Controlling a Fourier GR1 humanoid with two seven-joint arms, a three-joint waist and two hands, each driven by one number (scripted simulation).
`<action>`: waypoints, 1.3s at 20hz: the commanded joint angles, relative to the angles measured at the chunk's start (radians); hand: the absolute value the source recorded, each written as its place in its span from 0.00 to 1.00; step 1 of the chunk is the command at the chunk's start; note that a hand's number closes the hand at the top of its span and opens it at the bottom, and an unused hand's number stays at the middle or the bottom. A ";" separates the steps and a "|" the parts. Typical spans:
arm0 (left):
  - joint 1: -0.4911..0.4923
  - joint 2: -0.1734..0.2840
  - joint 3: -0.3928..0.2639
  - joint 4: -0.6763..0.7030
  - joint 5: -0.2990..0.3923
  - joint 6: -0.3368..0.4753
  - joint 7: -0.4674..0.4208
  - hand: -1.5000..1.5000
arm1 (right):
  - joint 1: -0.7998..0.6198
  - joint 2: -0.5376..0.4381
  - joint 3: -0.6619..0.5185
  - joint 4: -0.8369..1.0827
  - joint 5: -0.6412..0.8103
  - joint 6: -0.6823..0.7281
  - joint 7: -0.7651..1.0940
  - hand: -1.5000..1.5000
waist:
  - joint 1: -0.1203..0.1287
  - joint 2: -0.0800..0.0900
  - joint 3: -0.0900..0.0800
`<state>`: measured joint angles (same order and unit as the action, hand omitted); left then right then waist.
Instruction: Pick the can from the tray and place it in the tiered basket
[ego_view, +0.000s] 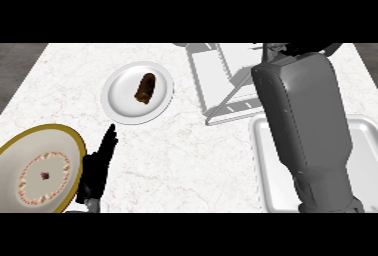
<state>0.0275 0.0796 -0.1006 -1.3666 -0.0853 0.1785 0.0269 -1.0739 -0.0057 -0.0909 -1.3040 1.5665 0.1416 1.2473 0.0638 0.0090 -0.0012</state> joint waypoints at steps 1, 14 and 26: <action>0.006 0.004 0.000 -0.002 -0.003 -0.002 -0.005 0.50 | -0.044 0.005 -0.024 0.145 -0.021 -0.079 0.240 1.00 | 0.000 0.003 0.000; -0.008 -0.003 0.003 -0.004 0.005 -0.008 0.005 0.50 | 0.017 0.005 -0.202 0.221 -0.125 -0.467 0.130 0.00 | 0.005 0.011 0.003; -0.005 -0.012 -0.011 0.002 -0.012 0.000 0.005 0.50 | 0.029 0.006 -0.209 0.209 -0.145 -0.941 0.004 0.00 | 0.007 0.004 0.001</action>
<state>0.0216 0.0797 -0.0969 -1.3673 -0.0860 0.1714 0.0264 -1.0229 -0.0025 -0.3257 -1.1099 1.3796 -0.5548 1.0862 0.0705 0.0134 0.0005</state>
